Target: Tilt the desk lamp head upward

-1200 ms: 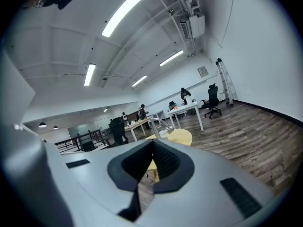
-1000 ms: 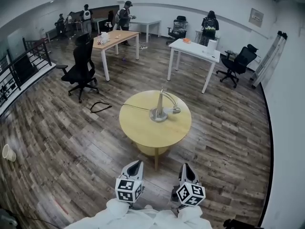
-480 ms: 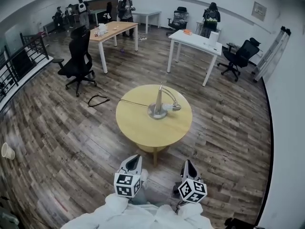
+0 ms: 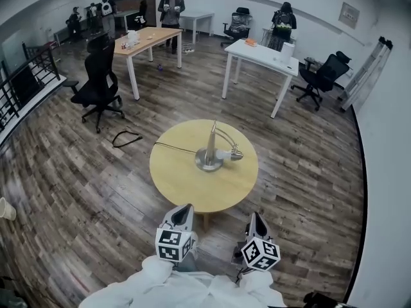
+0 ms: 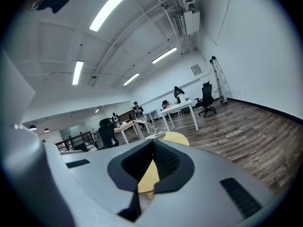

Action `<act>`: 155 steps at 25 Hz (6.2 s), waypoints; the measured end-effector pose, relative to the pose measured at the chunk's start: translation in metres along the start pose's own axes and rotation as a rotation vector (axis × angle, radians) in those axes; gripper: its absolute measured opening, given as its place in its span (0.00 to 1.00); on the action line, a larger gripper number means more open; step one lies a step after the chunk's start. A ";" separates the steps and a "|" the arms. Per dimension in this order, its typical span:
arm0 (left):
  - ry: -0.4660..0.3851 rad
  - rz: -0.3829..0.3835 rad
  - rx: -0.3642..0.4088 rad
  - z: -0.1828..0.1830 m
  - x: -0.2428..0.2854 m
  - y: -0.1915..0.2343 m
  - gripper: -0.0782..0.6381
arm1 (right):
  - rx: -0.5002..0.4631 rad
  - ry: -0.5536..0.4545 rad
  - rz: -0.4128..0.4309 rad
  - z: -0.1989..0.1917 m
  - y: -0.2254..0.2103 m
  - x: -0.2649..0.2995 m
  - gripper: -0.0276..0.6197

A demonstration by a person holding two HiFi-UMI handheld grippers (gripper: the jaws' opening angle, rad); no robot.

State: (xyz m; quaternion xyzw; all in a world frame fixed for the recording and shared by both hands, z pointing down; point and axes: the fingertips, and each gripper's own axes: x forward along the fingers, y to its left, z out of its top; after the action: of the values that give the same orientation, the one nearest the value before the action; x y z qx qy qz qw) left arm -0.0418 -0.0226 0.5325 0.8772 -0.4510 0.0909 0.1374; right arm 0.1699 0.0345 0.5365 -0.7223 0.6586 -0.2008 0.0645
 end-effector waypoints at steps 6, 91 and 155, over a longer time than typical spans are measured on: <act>0.011 -0.015 0.015 0.024 0.044 0.025 0.11 | 0.008 0.007 0.000 0.013 0.006 0.059 0.06; 0.064 -0.245 0.215 0.074 0.387 0.085 0.30 | -0.565 0.518 0.957 -0.002 -0.031 0.352 0.43; 0.056 -0.387 0.222 0.066 0.362 0.076 0.34 | -0.685 0.277 1.026 0.272 0.162 0.315 0.43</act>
State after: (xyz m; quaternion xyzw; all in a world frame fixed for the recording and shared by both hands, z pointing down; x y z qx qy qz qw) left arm 0.1075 -0.3637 0.5848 0.9543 -0.2574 0.1361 0.0671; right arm 0.1388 -0.3402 0.2952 -0.2615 0.9503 -0.0138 -0.1681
